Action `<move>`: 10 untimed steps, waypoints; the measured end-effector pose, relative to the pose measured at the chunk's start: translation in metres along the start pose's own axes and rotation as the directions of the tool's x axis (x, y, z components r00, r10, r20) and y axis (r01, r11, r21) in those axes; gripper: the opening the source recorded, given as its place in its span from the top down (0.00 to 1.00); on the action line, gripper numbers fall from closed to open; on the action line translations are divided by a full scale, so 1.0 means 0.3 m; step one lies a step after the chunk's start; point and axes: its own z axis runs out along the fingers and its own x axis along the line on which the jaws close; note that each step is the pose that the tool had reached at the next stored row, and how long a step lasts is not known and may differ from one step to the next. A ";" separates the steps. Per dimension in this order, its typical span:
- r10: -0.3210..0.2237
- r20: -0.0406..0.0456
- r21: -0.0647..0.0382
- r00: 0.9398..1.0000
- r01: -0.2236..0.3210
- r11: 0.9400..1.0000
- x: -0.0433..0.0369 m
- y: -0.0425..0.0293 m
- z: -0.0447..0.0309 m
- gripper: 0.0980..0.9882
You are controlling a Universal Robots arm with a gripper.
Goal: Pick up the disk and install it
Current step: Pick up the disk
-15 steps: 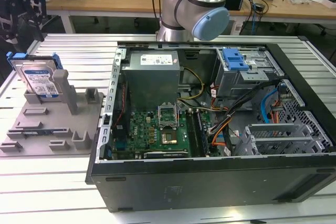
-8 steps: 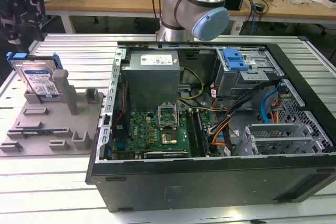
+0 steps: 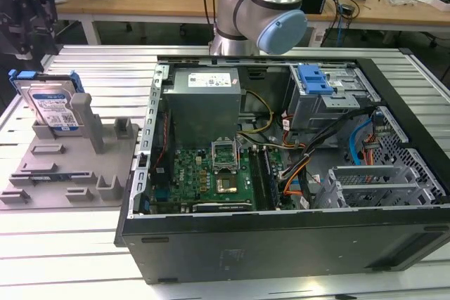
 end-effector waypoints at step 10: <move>-0.064 -0.006 0.007 0.998 0.064 0.998 -0.029 0.014 0.000 0.48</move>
